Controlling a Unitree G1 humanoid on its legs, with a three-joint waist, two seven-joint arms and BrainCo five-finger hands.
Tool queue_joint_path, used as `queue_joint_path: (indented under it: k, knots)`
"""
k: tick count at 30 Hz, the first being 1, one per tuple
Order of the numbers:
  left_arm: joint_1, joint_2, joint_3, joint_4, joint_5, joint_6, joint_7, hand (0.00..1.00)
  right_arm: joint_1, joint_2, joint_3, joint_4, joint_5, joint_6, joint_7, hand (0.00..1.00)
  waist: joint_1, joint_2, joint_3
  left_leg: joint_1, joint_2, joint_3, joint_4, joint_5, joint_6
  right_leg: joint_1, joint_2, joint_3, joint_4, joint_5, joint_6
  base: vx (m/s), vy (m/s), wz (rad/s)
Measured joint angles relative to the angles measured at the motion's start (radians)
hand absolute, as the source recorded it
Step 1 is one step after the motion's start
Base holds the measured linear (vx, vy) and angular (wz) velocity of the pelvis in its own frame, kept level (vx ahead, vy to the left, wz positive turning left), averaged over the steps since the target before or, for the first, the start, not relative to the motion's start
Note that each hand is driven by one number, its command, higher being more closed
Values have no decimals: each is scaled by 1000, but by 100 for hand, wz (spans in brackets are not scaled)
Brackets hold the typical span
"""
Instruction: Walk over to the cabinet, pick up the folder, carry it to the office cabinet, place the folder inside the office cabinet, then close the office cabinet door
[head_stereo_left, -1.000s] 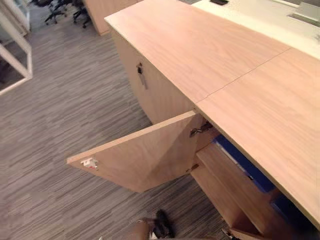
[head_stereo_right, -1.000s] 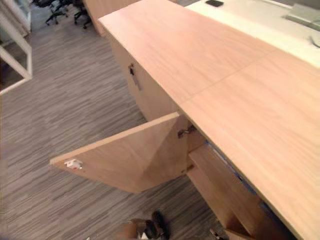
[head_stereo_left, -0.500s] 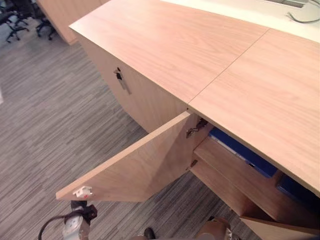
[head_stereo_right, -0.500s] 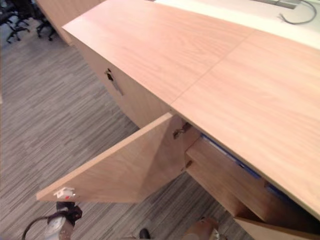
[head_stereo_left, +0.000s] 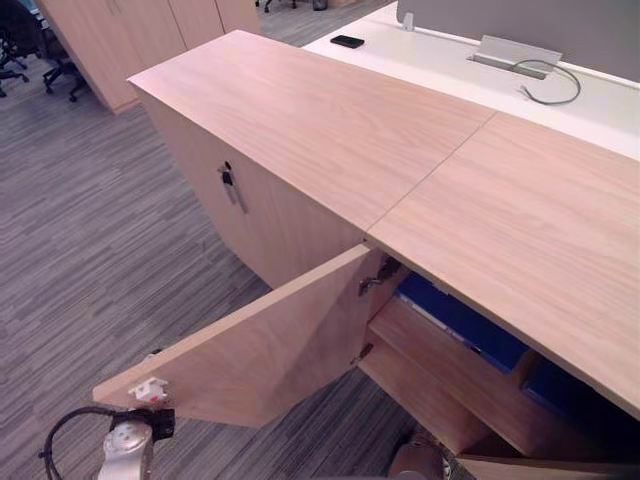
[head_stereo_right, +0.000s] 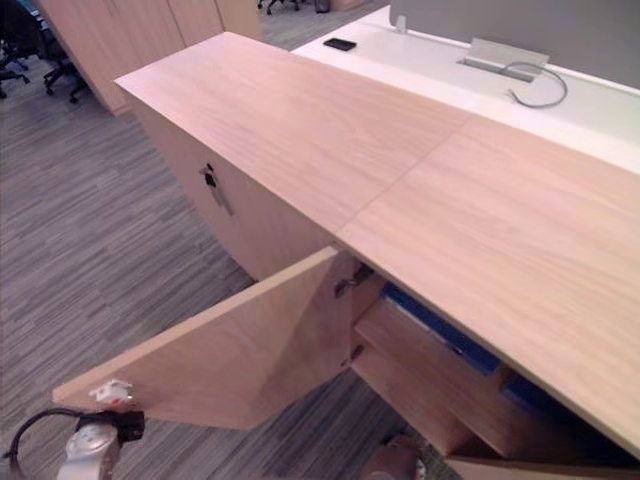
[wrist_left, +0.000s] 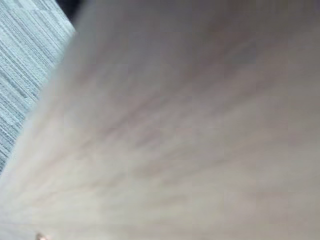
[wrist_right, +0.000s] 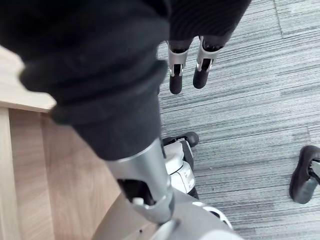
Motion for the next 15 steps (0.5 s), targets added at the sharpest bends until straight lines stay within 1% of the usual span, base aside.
queue_joint_path:
  k: [1,3,5,6,8,9,10,11,13,15]
  knots:
    - [2,-2,-16,-6,0,0,4,0,5,3,0,0,3,0,0,0,4,-1,0,0,-2,0,0,0,1,2,0,0,-8,6,2,-49,39,0]
    - [37,16,-83,-61,0,0,9,0,18,13,-1,12,9,0,0,0,18,-11,-3,-9,-15,2,1,2,9,3,-6,1,-28,25,4,-45,41,2]
    - [65,29,-131,-97,0,0,9,0,27,21,-2,19,11,1,1,0,30,-14,-4,-16,-20,2,4,2,13,3,-7,1,-46,40,6,-16,17,2]
    - [98,31,-171,-124,-1,0,4,0,33,30,-2,21,11,2,1,0,37,-15,-4,-16,-27,2,4,2,16,7,-9,2,-60,53,8,-7,37,0]
    - [127,31,-208,-140,-1,0,-15,0,37,36,-3,22,11,2,0,0,37,-16,-5,-16,-34,2,5,0,21,15,-12,2,-75,65,11,-2,19,0]
    - [137,31,-229,-140,-1,0,-36,0,39,39,-3,22,11,2,0,0,39,-17,-5,-16,-37,3,8,-2,25,19,-13,2,-84,74,11,-9,37,-3]
    - [149,31,-262,-140,0,0,-76,0,42,41,-3,22,11,2,1,0,39,-20,-5,-17,-42,4,18,-8,36,28,-13,2,-102,89,14,-12,38,-4]
    - [154,31,-278,-140,0,1,-88,0,43,41,-3,22,11,3,1,0,39,-23,-3,-18,-44,5,23,-11,40,33,-13,2,-110,94,13,-17,44,-5]
    - [163,31,-321,-140,7,3,-111,0,43,41,-3,22,11,6,1,0,38,-26,-3,-43,-44,5,68,-33,51,39,-15,2,-132,111,16,-17,12,-1]
    - [164,28,-356,-140,8,3,-135,0,42,39,-1,21,18,7,0,0,36,-26,-4,-122,-22,-2,224,-104,61,34,-10,1,-158,138,16,-40,15,-4]
